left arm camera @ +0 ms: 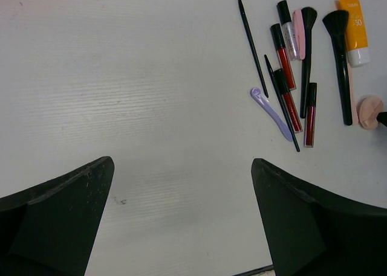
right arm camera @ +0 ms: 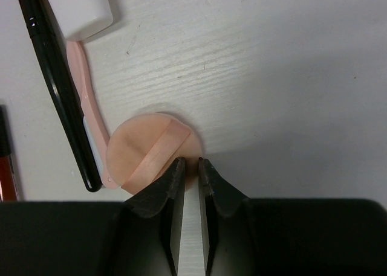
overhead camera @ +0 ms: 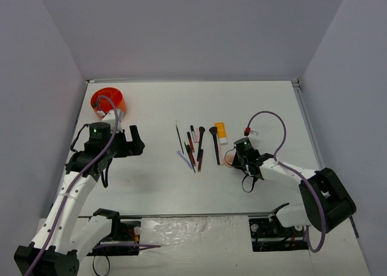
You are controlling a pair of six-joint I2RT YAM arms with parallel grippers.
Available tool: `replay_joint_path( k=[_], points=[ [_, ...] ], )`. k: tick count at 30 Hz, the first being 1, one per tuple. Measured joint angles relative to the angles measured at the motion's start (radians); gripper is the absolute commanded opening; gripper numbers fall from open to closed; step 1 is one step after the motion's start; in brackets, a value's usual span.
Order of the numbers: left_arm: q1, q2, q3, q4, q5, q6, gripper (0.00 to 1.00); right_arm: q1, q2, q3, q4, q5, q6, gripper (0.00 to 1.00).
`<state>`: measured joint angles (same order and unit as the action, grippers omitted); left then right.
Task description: Organize the makeup
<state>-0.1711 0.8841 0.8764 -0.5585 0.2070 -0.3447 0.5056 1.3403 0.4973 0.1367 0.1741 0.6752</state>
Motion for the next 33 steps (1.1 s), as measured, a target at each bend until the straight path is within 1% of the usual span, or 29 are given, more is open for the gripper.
replay_joint_path(
  k=[2, 10, 17, 22, 28, 33],
  points=[
    [0.0, 0.0, 0.0, 0.0, 0.0, 0.0, 0.96, 0.0, 0.005, 0.0, 0.006, -0.004, -0.004, 0.0],
    [0.0, 0.0, 0.0, 0.002, 0.025, 0.0, 0.96, 0.001, -0.013, 0.0, 0.007, -0.009, -0.042, 0.0],
    [0.0, 0.009, 0.0, 0.012, 0.065, -0.001, 0.96, 0.019, -0.185, 0.0, 0.001, -0.01, -0.086, 0.0],
    [0.0, 0.013, 0.0, 0.025, 0.093, -0.005, 0.96, 0.022, -0.262, 0.0, 0.002, -0.015, -0.111, 0.0],
    [-0.012, 0.028, -0.005, 0.076, 0.171, -0.056, 0.96, 0.035, -0.308, -0.002, 0.036, -0.079, -0.139, 0.0],
    [-0.085, 0.056, -0.024, 0.187, 0.253, -0.149, 0.96, 0.072, -0.349, -0.01, 0.138, -0.178, -0.163, 0.0]
  ],
)
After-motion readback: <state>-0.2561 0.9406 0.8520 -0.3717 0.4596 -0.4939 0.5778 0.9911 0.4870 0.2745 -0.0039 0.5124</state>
